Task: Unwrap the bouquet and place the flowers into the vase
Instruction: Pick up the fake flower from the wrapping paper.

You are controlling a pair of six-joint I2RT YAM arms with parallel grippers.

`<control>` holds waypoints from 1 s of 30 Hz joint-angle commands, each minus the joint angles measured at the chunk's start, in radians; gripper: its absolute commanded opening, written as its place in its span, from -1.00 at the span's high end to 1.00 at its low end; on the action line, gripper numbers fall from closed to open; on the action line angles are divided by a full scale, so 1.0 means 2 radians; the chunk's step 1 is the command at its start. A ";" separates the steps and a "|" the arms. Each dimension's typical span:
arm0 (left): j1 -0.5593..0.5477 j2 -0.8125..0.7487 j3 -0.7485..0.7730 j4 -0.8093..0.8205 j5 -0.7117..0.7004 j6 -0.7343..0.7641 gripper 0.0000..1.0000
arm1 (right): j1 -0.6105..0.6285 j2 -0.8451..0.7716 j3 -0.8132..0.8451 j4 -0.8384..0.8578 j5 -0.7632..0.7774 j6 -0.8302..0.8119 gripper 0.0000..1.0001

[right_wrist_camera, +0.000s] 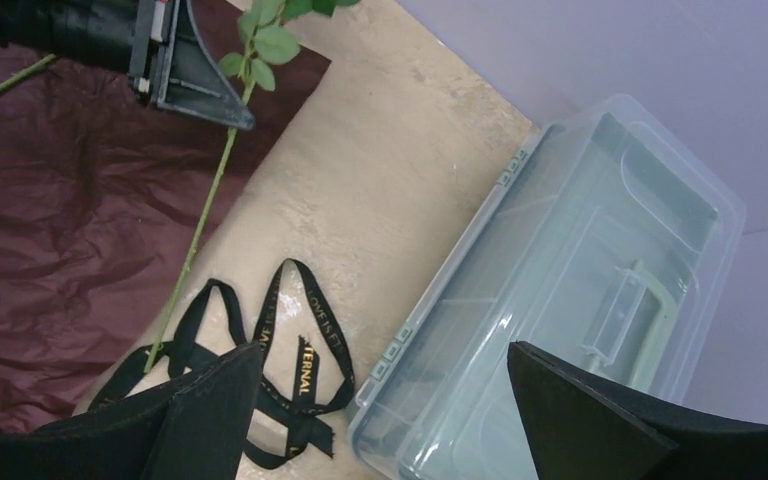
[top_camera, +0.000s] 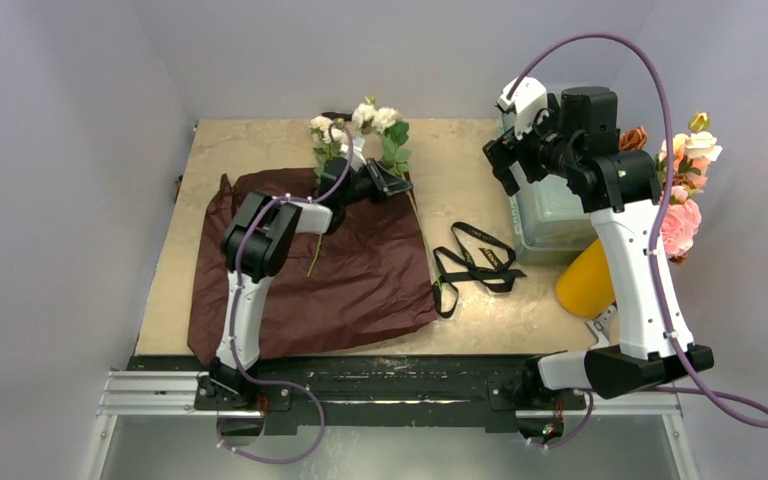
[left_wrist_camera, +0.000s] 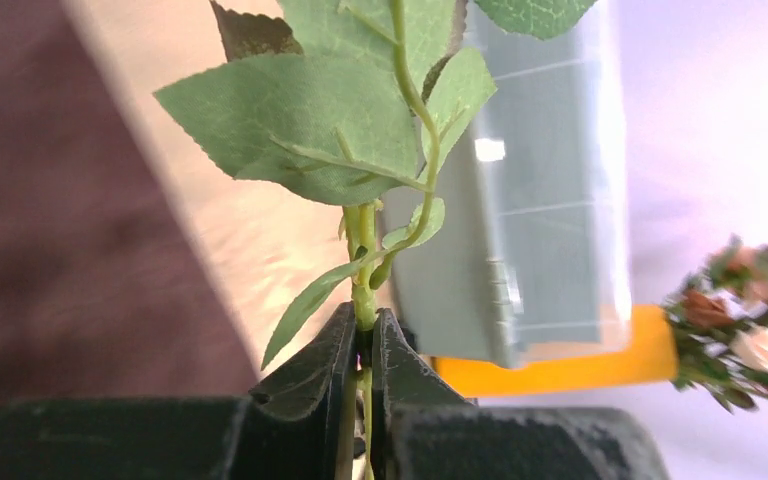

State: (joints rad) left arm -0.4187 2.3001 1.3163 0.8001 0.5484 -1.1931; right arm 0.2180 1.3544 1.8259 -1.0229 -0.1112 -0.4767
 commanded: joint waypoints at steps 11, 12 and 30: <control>0.007 -0.207 0.069 0.012 0.097 0.132 1.00 | 0.003 -0.025 0.065 0.034 -0.120 0.059 -0.95; 0.007 -0.220 0.066 0.006 0.107 0.152 1.00 | 0.002 -0.026 0.071 0.038 -0.129 0.066 -0.95; -0.099 -0.333 0.082 -0.142 0.255 0.417 1.00 | 0.008 0.012 0.096 0.143 -0.357 0.270 -0.87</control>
State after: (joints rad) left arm -0.5861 1.6836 1.4239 0.5873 0.9810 -0.5014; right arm 0.2226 1.3636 2.0022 -0.8440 -0.6811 -0.0368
